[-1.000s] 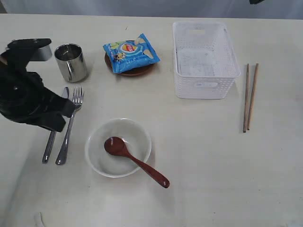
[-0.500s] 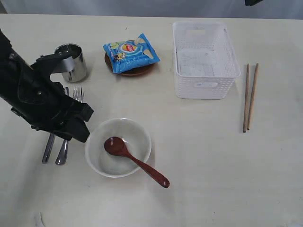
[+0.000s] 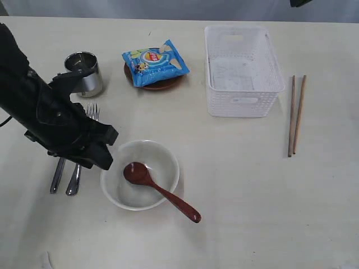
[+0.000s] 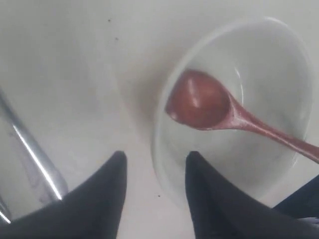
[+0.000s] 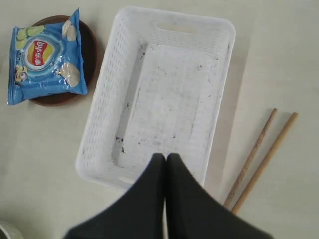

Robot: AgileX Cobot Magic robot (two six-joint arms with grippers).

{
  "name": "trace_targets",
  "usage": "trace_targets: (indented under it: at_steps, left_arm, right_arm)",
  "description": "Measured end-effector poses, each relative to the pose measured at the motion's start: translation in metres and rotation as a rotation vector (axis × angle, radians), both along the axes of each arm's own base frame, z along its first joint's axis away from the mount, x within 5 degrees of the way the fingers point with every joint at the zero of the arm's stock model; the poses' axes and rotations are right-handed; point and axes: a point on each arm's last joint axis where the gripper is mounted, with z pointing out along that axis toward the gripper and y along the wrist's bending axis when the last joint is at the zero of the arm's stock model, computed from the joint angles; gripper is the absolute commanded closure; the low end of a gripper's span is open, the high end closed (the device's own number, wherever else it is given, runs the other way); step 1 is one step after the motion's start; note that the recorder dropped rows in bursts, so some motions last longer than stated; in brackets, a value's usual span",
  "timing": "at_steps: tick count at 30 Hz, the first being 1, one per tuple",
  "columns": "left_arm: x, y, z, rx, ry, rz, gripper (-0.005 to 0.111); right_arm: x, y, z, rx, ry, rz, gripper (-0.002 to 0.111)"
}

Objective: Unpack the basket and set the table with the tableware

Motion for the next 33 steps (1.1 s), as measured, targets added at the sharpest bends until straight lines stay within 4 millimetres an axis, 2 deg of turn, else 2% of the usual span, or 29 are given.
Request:
trace_targets:
  at_steps: [7,11,14,17,27,33]
  left_arm:
    - [0.003,-0.006,-0.007,-0.051,0.019,-0.008,0.071]
    - [0.004,-0.006,-0.011,-0.051,0.026,-0.006,0.076]
    - [0.004,-0.006,-0.012,-0.048,0.026,-0.005,0.087]
    - [0.006,-0.006,-0.013,-0.044,0.014,0.003,0.107]
    - [0.011,-0.007,-0.014,-0.046,-0.029,0.041,0.107]
    - [0.02,-0.009,-0.012,-0.076,-0.089,0.143,0.107]
  right_arm:
    - [0.0,0.0,0.0,-0.001,0.001,0.002,0.109]
    - [0.0,0.0,0.0,-0.001,0.001,0.002,0.109]
    - [0.0,0.0,0.0,-0.001,0.001,0.002,0.109]
    - [0.0,0.0,0.0,-0.002,0.001,0.004,0.109]
    - [0.0,0.0,0.0,-0.002,0.001,0.004,0.109]
    - [0.0,0.0,0.0,-0.004,-0.001,0.009,0.109]
